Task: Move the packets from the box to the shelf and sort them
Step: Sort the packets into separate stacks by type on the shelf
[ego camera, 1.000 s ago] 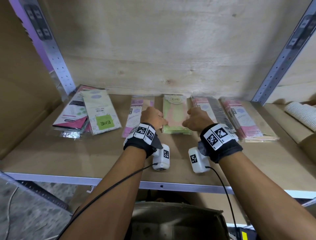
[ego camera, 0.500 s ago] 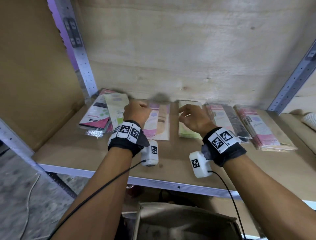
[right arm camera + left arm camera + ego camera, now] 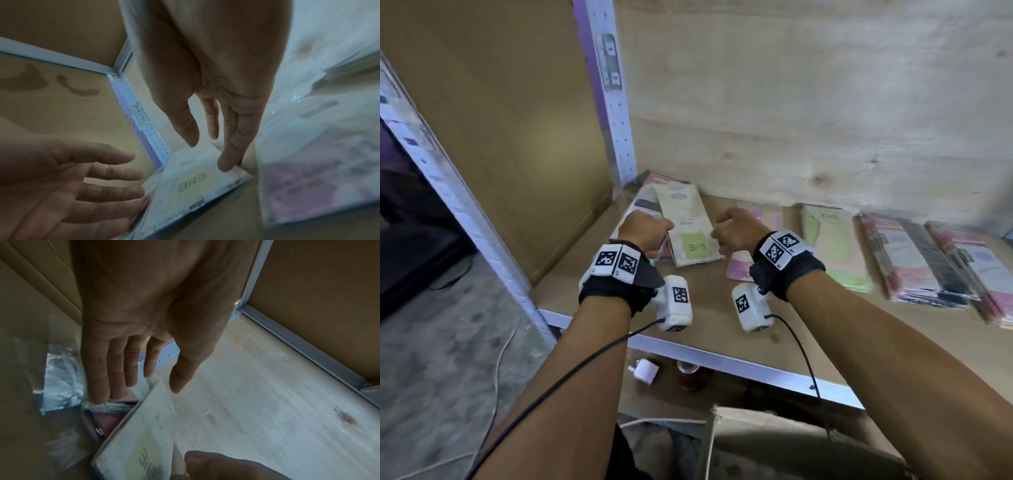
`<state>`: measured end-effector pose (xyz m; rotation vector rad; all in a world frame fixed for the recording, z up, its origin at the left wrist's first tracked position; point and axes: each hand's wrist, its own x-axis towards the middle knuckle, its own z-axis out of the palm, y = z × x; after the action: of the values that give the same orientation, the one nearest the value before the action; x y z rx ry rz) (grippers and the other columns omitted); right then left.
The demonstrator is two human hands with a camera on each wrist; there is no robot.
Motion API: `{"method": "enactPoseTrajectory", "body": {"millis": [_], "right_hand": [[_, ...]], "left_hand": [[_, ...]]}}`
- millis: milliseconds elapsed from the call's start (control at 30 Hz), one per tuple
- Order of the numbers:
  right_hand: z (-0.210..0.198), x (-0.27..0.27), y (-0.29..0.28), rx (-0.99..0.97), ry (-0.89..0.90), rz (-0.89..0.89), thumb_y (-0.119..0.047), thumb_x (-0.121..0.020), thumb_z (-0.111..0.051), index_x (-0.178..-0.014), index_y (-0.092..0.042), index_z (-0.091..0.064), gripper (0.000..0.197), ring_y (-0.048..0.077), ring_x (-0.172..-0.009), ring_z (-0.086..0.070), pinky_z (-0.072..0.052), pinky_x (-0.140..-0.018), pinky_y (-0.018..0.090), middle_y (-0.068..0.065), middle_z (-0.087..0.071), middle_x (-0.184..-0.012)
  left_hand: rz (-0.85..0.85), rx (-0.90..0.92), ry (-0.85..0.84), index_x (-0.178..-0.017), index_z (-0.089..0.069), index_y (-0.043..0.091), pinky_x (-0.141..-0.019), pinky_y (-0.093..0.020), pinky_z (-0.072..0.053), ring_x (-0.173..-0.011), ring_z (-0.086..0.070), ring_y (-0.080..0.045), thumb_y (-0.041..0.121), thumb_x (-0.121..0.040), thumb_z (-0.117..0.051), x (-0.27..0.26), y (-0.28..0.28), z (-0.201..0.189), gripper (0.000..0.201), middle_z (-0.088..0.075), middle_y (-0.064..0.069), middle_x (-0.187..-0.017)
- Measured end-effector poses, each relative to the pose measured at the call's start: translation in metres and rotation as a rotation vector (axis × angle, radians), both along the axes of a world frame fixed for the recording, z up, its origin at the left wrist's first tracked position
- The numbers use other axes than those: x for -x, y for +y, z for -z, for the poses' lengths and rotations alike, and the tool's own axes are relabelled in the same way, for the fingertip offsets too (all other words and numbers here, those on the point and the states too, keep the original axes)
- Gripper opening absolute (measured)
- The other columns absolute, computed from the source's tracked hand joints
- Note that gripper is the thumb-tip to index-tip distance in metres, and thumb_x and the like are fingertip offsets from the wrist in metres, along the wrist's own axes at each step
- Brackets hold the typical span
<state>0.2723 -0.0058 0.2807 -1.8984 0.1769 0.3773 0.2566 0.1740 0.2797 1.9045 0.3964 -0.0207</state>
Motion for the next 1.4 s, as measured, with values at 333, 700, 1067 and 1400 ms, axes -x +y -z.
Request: {"method": "enactPoseTrajectory", "body": {"millis": [333, 700, 1067, 1400], "right_hand": [[0.001, 0.006, 0.001, 0.083, -0.103, 0.016, 0.004, -0.088, -0.063, -0.124, -0.001, -0.052, 0.038, 0.028, -0.07, -0.059, -0.043, -0.051, 0.029, 0.019, -0.065, -0.092], [-0.052, 0.055, -0.064, -0.525, -0.156, 0.159, -0.002, -0.092, -0.058, -0.124, -0.01, -0.063, 0.033, 0.021, -0.08, -0.064, -0.053, -0.064, 0.027, 0.011, -0.066, -0.1], [-0.077, 0.101, -0.159, -0.771, -0.1, 0.139, -0.034, -0.1, -0.052, -0.081, -0.014, -0.057, 0.028, 0.021, -0.078, -0.075, -0.05, -0.044, 0.02, 0.011, -0.075, -0.104], [-0.046, 0.133, -0.207, -0.285, -0.244, 0.145, -0.015, -0.09, -0.071, -0.093, -0.01, -0.067, 0.007, 0.011, -0.051, -0.029, -0.026, -0.042, 0.023, -0.01, -0.04, -0.054]], "left_hand": [[0.071, 0.109, 0.013, -0.124, -0.06, -0.007, -0.073, -0.033, -0.06, -0.08, -0.063, -0.027, 0.006, -0.093, -0.058, 0.004, -0.002, 0.004, 0.034, -0.064, -0.017, -0.099], [0.223, -0.493, -0.516, -0.12, -0.069, 0.022, -0.112, -0.037, -0.035, -0.127, -0.046, -0.03, 0.005, -0.086, -0.067, 0.025, -0.04, -0.023, 0.038, -0.051, -0.013, -0.131], [0.247, -0.391, -0.855, -0.088, -0.071, 0.013, -0.083, -0.044, -0.051, -0.086, -0.063, -0.029, 0.024, -0.092, -0.067, 0.048, -0.113, -0.047, 0.012, -0.071, -0.005, -0.089], [0.446, 0.167, -0.555, -0.083, -0.071, 0.018, -0.052, -0.021, -0.046, -0.053, -0.047, -0.009, 0.017, -0.094, -0.067, 0.051, -0.179, -0.027, 0.011, -0.057, -0.006, -0.066]]}}
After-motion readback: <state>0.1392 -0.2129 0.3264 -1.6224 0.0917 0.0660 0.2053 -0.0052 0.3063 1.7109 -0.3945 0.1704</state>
